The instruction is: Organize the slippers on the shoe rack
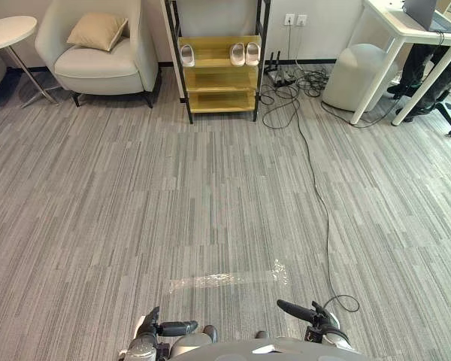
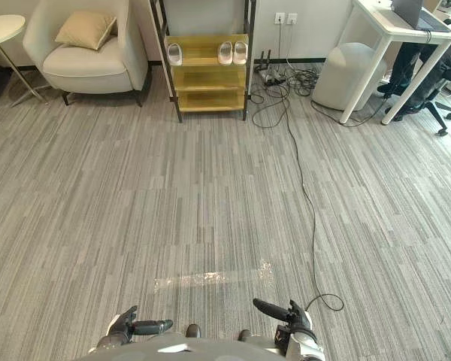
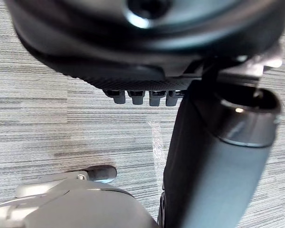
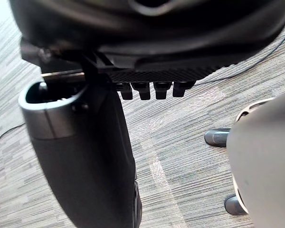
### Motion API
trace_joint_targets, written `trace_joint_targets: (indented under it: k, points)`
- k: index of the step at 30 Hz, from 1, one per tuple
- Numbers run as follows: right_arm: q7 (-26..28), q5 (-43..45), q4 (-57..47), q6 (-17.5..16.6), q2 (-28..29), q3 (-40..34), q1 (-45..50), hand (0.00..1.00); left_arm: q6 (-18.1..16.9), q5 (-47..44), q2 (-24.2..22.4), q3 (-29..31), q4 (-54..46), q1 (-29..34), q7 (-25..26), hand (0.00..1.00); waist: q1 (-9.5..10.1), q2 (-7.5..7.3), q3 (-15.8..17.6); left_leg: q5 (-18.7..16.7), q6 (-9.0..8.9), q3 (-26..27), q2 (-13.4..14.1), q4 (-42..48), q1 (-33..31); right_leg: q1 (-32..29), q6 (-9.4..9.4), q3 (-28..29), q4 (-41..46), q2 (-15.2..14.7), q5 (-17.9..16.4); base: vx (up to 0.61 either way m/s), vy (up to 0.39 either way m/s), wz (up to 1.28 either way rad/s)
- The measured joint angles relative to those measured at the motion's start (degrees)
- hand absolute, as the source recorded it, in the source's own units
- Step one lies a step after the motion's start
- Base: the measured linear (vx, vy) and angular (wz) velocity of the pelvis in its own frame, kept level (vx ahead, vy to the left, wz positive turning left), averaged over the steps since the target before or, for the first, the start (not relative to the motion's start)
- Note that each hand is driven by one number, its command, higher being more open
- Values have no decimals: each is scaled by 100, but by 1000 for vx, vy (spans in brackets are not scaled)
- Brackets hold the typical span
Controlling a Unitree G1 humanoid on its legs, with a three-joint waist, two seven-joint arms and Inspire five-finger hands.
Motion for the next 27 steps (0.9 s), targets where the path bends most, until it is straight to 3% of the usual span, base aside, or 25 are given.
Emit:
trace_joint_targets:
  k: [6,11,13,15,16,19,20,22,23,26,27]
  points:
    - [-4,-2,-6,1,-10,59,-5,100,0,-4,2,1,-1,0,-1,100,14,-5,1,-44,-18,199,8,24,-71,-64,11,171,-82,10,69,-12,5,-15]
    - [-8,-11,-20,10,-39,112,-52,100,-12,-112,29,1,-23,-70,2,100,66,-23,11,-696,232,408,97,1113,-777,-477,31,316,183,-29,-45,11,42,-20]
    - [-50,-10,-22,27,-77,97,-82,100,-53,-160,51,-10,-29,-144,-2,100,114,-15,37,-1161,307,512,184,1793,-1072,-972,187,327,1325,-177,-675,55,67,-11]
    - [-68,-11,-23,26,-91,101,-86,100,-54,-162,61,-34,-29,-161,-1,100,118,-26,35,-1348,353,542,183,2003,-1094,-1191,367,205,1973,-323,-946,63,73,-14]
    - [-67,-15,-25,24,-106,110,-115,100,-58,-210,63,-46,-26,-164,3,100,151,-30,31,-1475,364,614,169,2114,-1054,-1586,406,-41,2911,-550,-1058,105,124,-25]
    - [-65,-18,-84,16,-78,105,-213,100,-54,-213,162,-107,-2,-200,-5,100,141,-176,101,-1547,438,608,-100,1937,-751,-2213,396,-238,4610,-1176,-1032,210,136,-2]
    - [-59,-8,-89,12,-92,94,-218,100,-48,-215,171,-95,0,-189,7,100,123,-207,115,-1593,522,520,-198,1839,-536,-2393,311,-212,5230,-1346,-896,194,32,31]
    - [-45,-24,-116,-4,-113,115,-261,100,-45,-218,157,-94,-3,-207,37,100,71,-99,168,-1710,551,326,-112,1774,-260,-2553,257,-232,5319,-1237,-1275,296,11,47]
    - [-38,-22,-131,-12,-116,112,-285,100,-46,-218,136,-88,-3,-218,34,100,57,-76,166,-1720,545,202,-58,1665,-146,-2706,106,-296,5131,-1135,-1399,370,-33,56]
    - [2,-19,-190,-16,-262,110,-513,100,-42,-214,-28,-41,-3,-277,21,100,-43,195,304,-1717,482,-66,307,1263,161,-3296,1,-423,4271,-676,-1423,343,-83,53]
    - [2,-23,-249,-23,-286,109,-543,100,-43,-214,-65,-36,-3,-284,24,100,-61,263,345,-1722,368,-111,402,1165,266,-3424,4,-418,4002,-562,-1324,426,-166,44]
